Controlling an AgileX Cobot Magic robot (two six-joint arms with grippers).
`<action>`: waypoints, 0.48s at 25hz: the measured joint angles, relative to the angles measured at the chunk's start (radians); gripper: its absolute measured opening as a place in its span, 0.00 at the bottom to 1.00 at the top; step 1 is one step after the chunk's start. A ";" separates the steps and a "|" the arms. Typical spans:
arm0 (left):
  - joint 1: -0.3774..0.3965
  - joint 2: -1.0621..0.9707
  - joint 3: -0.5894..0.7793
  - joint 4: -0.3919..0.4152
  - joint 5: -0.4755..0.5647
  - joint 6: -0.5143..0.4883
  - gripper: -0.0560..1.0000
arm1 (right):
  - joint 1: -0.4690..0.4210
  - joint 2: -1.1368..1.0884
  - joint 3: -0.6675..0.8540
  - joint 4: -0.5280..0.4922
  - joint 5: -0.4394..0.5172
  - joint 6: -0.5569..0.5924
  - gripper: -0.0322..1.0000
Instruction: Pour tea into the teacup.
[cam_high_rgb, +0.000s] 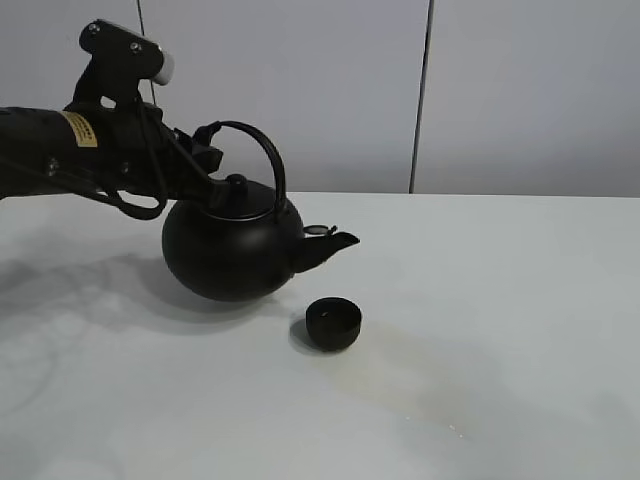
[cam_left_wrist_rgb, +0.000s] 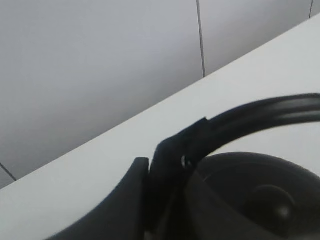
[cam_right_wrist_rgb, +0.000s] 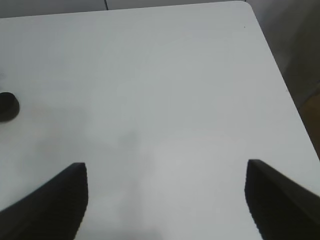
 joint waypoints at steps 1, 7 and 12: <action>0.000 0.000 0.000 -0.004 -0.014 -0.016 0.16 | 0.000 0.000 0.000 0.000 0.001 0.000 0.60; 0.010 -0.026 0.014 -0.025 -0.021 -0.070 0.16 | 0.000 0.000 0.000 0.000 0.001 0.000 0.60; 0.055 -0.095 0.070 -0.072 -0.022 -0.077 0.16 | 0.000 0.000 0.000 0.000 0.001 0.000 0.60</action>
